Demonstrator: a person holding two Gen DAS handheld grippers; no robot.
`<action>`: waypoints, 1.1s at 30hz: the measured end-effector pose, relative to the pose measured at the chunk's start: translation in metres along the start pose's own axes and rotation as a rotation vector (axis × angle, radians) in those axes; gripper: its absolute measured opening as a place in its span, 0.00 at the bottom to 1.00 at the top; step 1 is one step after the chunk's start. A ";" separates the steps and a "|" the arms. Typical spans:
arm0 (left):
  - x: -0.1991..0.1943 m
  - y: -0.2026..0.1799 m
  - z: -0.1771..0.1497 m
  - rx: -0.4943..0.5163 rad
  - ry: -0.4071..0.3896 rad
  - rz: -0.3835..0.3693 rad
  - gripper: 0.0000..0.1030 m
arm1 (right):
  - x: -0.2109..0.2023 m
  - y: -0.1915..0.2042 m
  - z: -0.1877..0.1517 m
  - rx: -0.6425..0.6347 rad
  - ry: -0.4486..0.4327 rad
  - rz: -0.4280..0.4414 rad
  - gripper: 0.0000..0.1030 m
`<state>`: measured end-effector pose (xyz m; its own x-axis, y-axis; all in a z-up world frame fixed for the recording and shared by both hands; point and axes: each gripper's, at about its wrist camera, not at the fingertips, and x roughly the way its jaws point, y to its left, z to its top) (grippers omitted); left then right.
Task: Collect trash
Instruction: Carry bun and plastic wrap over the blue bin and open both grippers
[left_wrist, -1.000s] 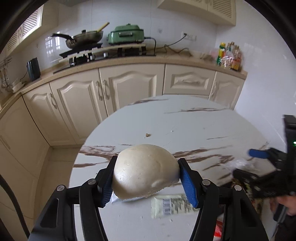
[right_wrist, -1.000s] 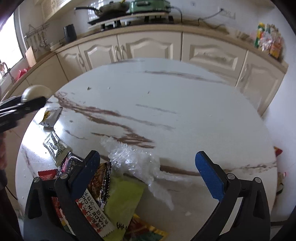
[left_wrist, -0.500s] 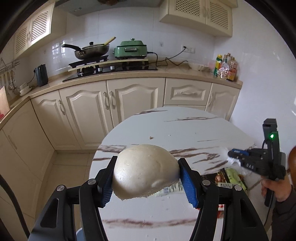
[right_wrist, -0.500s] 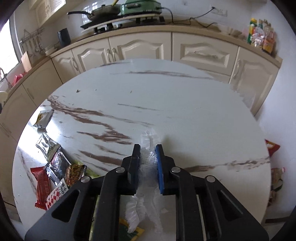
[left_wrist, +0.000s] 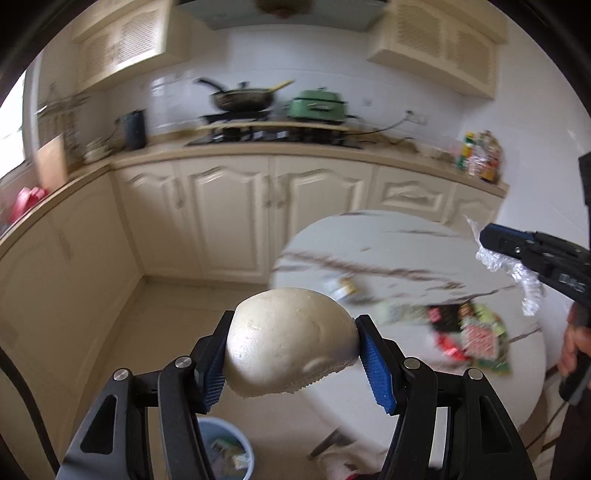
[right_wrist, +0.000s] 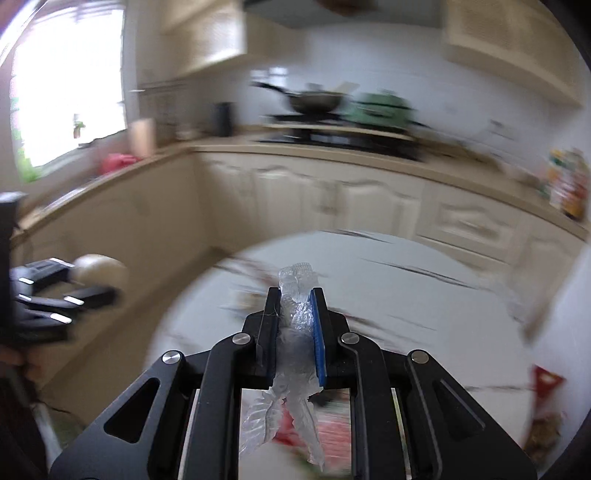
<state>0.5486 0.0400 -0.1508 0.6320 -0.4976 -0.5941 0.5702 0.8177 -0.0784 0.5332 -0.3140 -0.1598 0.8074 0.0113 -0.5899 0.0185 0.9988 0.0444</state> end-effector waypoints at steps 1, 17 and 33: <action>-0.006 0.018 -0.011 -0.023 0.012 0.022 0.58 | 0.010 0.030 0.003 -0.024 0.003 0.068 0.15; 0.083 0.217 -0.203 -0.386 0.425 0.169 0.58 | 0.277 0.272 -0.108 -0.148 0.439 0.380 0.15; 0.128 0.284 -0.288 -0.631 0.619 0.215 0.77 | 0.424 0.273 -0.226 -0.026 0.703 0.422 0.19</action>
<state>0.6403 0.2917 -0.4797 0.1932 -0.2203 -0.9561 -0.0357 0.9722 -0.2312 0.7475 -0.0262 -0.5804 0.1852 0.4043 -0.8957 -0.2244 0.9048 0.3620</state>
